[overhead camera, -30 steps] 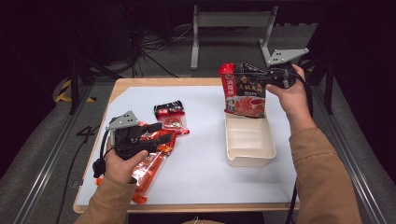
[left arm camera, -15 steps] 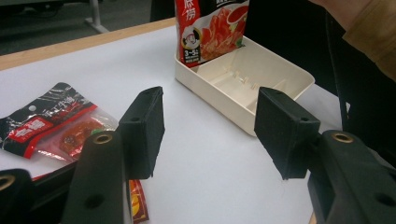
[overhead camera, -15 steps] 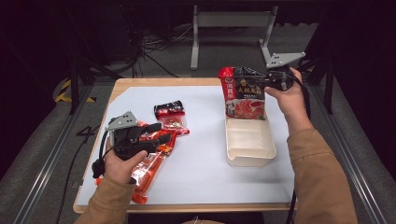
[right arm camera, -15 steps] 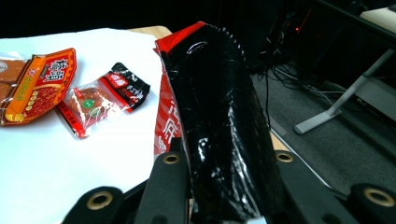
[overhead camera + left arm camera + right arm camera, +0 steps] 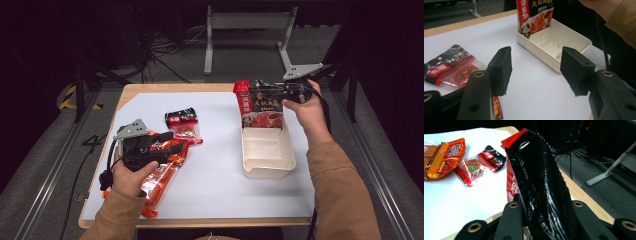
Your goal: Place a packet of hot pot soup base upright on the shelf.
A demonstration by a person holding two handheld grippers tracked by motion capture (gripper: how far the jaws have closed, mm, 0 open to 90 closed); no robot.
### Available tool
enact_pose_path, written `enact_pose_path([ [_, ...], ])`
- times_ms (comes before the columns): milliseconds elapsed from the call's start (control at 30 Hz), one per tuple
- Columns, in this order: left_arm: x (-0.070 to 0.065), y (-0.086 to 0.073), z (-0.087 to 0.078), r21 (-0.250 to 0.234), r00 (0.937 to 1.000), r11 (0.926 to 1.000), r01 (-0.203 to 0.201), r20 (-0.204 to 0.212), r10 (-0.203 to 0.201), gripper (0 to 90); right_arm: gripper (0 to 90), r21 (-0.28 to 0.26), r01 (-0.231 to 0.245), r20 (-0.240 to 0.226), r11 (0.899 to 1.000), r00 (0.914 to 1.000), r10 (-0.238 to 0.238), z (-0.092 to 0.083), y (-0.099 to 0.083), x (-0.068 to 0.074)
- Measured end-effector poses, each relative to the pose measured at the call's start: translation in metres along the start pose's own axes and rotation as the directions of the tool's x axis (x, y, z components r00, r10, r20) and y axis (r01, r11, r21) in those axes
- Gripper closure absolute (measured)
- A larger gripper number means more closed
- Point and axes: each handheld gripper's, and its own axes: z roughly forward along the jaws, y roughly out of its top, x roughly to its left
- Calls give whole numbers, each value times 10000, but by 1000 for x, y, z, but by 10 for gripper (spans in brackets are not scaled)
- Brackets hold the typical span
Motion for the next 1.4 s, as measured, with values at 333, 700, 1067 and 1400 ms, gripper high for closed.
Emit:
enact_pose_path([
  [333, -1, 1, 3, 78, 10000, 10000, 4, 73, -5, 436, 727, 14, -307, 7, 9995, 9995, 307, -5, -15, 0],
  [700, -1, 1, 5, 90, 10000, 10000, 10, 85, -11, 435, 728, 0, -689, 197, 9976, 9974, 689, -9, -27, 2],
  [1067, 1, 1, 5, 124, 10000, 9999, 16, 98, -17, 432, 700, 22, -960, 324, 9954, 9949, 959, -12, -31, 1],
  [1400, 7, 1, 7, 311, 9999, 9995, 42, 99, -45, 405, 472, -495, -1937, 744, 9798, 9776, 1970, -27, -35, 3],
])
